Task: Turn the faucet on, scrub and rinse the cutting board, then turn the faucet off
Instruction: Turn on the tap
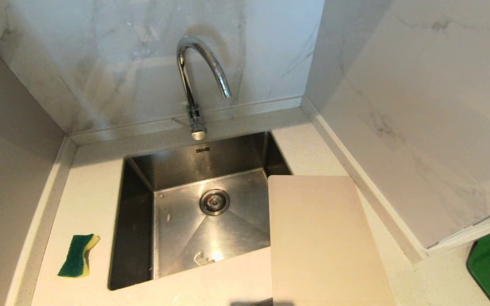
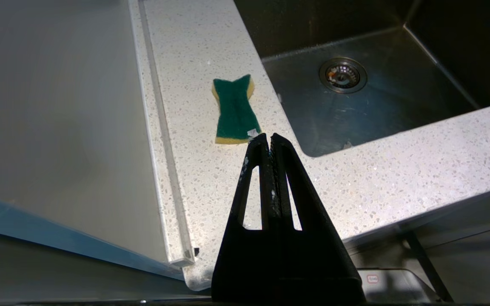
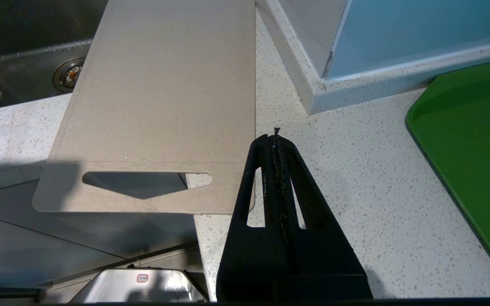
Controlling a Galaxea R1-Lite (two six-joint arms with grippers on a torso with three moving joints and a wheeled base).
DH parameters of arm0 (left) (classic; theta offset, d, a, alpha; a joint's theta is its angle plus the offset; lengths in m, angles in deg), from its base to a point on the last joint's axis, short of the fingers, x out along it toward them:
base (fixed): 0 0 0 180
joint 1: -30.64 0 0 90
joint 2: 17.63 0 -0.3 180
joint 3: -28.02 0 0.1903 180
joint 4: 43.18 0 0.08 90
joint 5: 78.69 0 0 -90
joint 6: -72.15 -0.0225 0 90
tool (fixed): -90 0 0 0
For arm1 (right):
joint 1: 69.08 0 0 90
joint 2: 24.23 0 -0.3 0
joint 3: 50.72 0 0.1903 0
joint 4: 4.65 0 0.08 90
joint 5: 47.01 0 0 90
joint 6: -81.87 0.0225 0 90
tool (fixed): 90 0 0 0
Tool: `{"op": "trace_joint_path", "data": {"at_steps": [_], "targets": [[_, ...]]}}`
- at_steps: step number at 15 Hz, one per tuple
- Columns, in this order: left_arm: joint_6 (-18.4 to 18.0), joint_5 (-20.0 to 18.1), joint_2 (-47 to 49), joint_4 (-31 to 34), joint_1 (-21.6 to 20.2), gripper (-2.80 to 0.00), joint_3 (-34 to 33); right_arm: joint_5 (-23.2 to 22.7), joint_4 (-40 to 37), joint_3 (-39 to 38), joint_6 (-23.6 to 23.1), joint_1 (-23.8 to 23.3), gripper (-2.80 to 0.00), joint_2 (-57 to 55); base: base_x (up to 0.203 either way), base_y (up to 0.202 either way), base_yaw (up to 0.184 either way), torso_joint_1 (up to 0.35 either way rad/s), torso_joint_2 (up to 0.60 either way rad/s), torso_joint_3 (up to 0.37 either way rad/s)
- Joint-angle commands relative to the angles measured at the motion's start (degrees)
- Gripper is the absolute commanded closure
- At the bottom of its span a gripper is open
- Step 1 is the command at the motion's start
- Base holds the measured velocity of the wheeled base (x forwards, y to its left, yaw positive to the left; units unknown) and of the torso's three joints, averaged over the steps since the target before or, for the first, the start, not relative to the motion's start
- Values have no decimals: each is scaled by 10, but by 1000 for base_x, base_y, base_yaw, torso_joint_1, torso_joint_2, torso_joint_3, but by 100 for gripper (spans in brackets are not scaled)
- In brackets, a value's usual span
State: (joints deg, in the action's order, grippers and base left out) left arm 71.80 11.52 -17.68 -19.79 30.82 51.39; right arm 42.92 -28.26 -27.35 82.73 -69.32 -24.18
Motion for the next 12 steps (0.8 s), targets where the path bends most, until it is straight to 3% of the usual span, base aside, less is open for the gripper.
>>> {"op": "trace_joint_path", "data": {"at_steps": [1, 4, 6, 9, 12], "targets": [[-3, 0, 0, 0, 0, 0, 0, 0, 0, 0, 0, 1, 0, 0, 0, 0, 0, 0, 0, 0], [-10, 0, 0, 5, 0, 0, 3, 0, 0, 0, 0, 0, 0, 0, 0, 0, 0, 0, 0, 0], [-41, -1, 3, 20, 0, 0, 26, 0, 0, 0, 0, 0, 0, 0, 0, 0, 0, 0, 0, 0], [-49, -1, 52, 54, 0, 0, 125, 0, 1, 0, -2, 0, 0, 0, 0, 0, 0, 0, 0, 0], [-53, -1, 169, 61, 20, 0, 232, 0, 2, 0, -3, 0, 0, 0, 0, 0, 0, 0, 0, 0]]}}
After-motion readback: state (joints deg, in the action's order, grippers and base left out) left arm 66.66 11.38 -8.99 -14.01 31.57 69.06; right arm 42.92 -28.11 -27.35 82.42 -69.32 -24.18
